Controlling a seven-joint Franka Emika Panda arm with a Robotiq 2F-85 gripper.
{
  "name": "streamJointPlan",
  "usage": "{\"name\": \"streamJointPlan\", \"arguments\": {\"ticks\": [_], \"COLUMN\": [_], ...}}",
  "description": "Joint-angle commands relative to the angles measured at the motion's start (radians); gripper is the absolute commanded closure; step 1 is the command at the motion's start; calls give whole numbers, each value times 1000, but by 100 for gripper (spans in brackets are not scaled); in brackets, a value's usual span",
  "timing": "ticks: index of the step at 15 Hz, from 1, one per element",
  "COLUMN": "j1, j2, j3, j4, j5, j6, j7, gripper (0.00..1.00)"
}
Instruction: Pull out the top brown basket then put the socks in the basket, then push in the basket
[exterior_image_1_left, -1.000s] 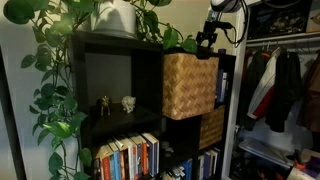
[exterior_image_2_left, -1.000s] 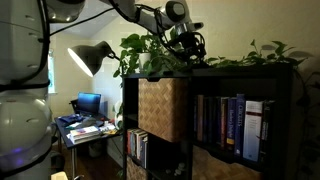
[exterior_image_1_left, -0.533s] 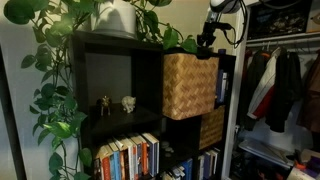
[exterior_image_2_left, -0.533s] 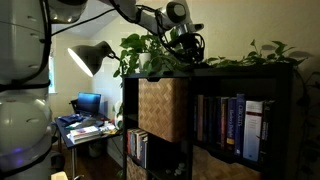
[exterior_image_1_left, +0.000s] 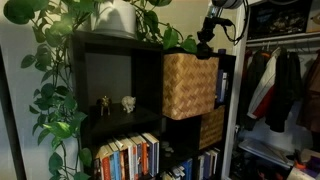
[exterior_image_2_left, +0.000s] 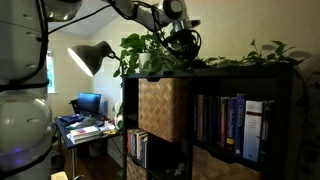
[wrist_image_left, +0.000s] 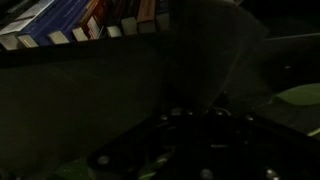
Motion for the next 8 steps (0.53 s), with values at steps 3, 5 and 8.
{"name": "streamJointPlan", "arguments": {"ticks": [3,5,8], "j1": [16,18,21], "j2": [-133,-157,-167], "j3": [9,14,29], "j4": [-74,-83,-83], "j5": [96,114,107], "j6": [-105,-164,-282], "j7": [-32,-19,14], "gripper": [93,93,93]}}
